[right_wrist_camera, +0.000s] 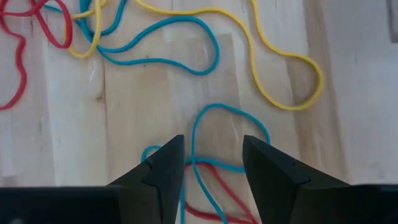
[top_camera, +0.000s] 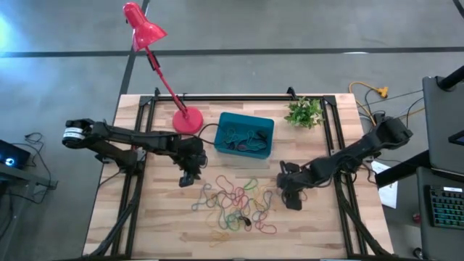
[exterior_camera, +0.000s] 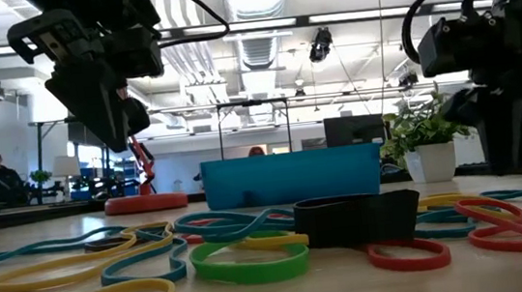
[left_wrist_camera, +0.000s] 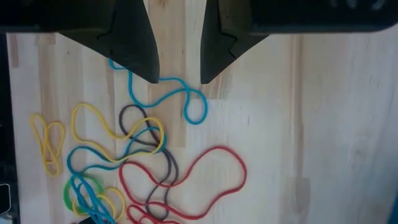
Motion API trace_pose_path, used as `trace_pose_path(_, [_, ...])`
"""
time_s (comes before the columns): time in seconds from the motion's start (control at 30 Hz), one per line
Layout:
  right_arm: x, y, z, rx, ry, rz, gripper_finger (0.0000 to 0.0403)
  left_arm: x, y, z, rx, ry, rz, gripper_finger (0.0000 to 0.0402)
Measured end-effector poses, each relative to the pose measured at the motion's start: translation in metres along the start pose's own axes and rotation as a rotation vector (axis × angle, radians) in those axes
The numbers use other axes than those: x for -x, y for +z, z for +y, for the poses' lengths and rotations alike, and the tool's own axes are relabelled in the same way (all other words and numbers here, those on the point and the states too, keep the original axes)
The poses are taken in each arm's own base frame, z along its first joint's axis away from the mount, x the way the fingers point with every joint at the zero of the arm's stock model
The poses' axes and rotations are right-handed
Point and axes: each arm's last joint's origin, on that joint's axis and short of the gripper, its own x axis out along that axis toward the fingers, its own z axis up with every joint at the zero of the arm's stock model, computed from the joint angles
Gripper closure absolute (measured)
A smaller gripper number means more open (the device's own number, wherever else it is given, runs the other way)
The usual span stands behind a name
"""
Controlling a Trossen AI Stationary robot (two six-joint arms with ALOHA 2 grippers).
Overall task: Pick and place rubber bands into bin
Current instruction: Put the blue rubber band into the blue bin
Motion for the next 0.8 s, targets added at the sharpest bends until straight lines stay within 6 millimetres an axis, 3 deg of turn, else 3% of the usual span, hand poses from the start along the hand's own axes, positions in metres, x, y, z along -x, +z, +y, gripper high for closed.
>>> trace_pose_path(0.57, [-0.023,-0.01,0.01,0.01,-0.016,0.083,0.0276,-0.001,0.0,0.001,0.007,0.012,0.0,0.0301])
trace_pose_path(0.8, [-0.027,-0.012,0.009,0.006,-0.038,0.1,0.0318,-0.001,0.0,0.001,0.007,0.021,-0.001,0.0301])
